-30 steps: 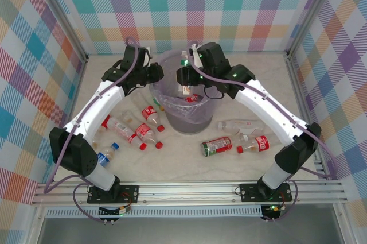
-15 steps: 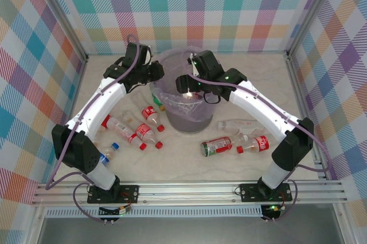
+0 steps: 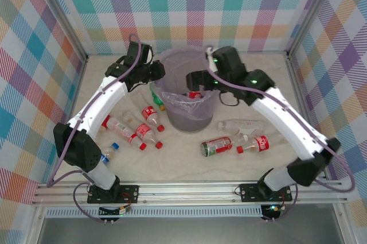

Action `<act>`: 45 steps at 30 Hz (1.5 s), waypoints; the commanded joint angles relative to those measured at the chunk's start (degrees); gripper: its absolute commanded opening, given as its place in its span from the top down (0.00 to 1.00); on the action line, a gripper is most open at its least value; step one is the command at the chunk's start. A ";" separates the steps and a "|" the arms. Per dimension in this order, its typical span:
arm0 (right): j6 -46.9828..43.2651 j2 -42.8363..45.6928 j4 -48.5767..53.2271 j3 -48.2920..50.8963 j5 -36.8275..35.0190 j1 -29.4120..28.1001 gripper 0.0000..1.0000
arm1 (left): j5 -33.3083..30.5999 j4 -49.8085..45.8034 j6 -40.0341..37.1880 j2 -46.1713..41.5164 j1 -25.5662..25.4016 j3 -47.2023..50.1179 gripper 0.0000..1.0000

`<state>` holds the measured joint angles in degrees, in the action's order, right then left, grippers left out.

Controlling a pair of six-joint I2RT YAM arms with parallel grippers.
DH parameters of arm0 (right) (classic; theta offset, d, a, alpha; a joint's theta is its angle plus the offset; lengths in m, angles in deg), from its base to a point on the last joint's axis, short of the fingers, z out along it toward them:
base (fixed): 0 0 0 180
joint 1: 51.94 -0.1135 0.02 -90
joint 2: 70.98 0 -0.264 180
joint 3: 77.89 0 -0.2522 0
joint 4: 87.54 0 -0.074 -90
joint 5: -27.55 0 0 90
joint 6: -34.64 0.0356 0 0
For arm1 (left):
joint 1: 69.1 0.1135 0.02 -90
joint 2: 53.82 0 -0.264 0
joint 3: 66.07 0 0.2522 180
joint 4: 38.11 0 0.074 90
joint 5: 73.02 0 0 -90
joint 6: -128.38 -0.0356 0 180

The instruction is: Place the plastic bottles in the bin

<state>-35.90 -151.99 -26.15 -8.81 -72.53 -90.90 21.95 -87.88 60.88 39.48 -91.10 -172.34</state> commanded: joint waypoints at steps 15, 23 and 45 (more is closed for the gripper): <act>20.49 33.42 20.19 34.32 0.43 25.62 0.05 | -2.02 -10.51 -6.86 1.44 -0.06 -10.47 0.23; 29.80 39.13 15.76 48.09 -6.80 28.34 0.13 | -2.71 -10.49 -9.18 -5.71 -0.23 -5.08 0.04; 27.88 38.77 -4.65 65.85 10.29 47.98 0.11 | 3.01 -7.30 -10.29 -8.07 0.24 2.45 0.09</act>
<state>-5.69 -112.67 -25.73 56.26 -67.79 -44.83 22.48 -96.34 50.72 30.82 -91.10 -170.39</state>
